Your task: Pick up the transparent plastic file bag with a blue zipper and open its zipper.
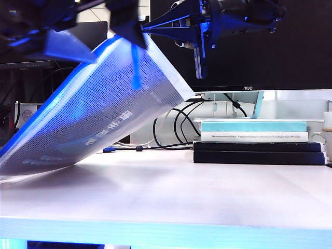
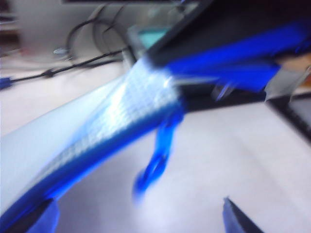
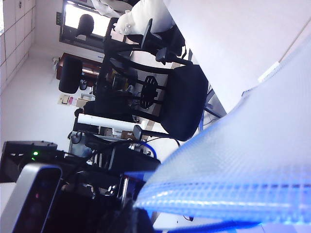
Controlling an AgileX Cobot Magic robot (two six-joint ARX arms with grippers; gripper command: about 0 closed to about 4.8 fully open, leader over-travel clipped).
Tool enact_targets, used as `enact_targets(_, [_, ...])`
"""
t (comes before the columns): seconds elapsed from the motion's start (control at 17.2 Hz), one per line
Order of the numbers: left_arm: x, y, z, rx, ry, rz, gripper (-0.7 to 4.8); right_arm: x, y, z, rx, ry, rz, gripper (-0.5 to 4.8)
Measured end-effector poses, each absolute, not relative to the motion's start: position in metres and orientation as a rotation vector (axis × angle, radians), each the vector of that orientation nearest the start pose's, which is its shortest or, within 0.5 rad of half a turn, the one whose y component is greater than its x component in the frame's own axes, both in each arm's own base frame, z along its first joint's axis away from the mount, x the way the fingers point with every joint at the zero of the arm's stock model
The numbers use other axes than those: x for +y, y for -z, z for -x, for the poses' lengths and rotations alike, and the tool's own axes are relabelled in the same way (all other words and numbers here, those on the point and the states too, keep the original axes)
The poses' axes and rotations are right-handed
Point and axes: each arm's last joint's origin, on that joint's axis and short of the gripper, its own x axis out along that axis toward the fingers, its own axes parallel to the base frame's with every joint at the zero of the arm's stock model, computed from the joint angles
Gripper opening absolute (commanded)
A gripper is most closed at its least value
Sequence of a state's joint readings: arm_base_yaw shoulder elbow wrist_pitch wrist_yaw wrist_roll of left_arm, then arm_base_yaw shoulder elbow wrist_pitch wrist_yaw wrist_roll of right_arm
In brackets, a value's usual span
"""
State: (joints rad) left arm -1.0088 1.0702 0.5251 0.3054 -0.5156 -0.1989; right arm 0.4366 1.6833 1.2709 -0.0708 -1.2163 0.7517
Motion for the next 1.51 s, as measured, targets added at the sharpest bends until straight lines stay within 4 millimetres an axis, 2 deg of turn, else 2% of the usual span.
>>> enact_targets(0.46, [-0.193, -0.226, -0.145, 0.245, 0.561, 0.062, 4.25, 0.180, -0.287, -0.321, 1.097, -1.370, -0.764, -0.09])
enact_targets(0.52, [-0.195, -0.223, -0.146, 0.245, 0.560, 0.063, 3.53, 0.180, -0.287, -0.321, 1.097, -1.371, -0.764, -0.09])
enact_targets(0.64, [-0.197, -0.219, -0.148, 0.256, 0.559, 0.055, -0.02, 0.180, -0.287, -0.321, 1.097, -1.370, -0.764, -0.09])
enact_targets(1.04, [-0.195, -0.220, -0.150, 0.257, 0.610, 0.030, -0.05, 0.175, -0.287, -0.323, 1.085, -1.363, -0.765, -0.08])
enact_targets(1.1, [-0.192, -0.223, -0.148, 0.261, 0.610, 0.025, -0.05, 0.171, -0.287, -0.325, 1.072, -1.363, -0.763, 0.14])
enact_targets(1.16, [-0.188, -0.227, -0.145, 0.256, 0.612, 0.019, -0.05, 0.165, -0.287, -0.328, 1.052, -1.376, -0.756, 0.36])
enact_targets(1.22, [-0.182, -0.234, -0.141, 0.246, 0.613, 0.020, -0.05, 0.156, -0.288, -0.331, 1.026, -1.423, -0.745, 0.37])
enact_targets(1.28, [-0.169, -0.249, -0.132, 0.211, 0.618, 0.024, -0.05, 0.133, -0.291, -0.337, 0.997, -1.554, -0.749, 0.62])
enact_targets(1.33, [-0.159, -0.260, -0.125, 0.182, 0.620, 0.030, -0.05, 0.116, -0.294, -0.340, 0.971, -1.593, -0.757, 0.73])
enact_targets(1.39, [-0.152, -0.266, -0.120, 0.172, 0.615, 0.023, -0.05, 0.105, -0.296, -0.342, 0.940, -1.579, -0.757, 1.65])
enact_targets(1.45, [-0.143, -0.274, -0.115, 0.159, 0.595, 0.011, -0.05, 0.089, -0.301, -0.344, 0.902, -1.555, -0.761, 2.36])
enact_targets(1.51, [-0.138, -0.280, -0.111, 0.155, 0.589, -0.004, -0.05, 0.078, -0.304, -0.345, 0.854, -1.542, -0.743, 2.68])
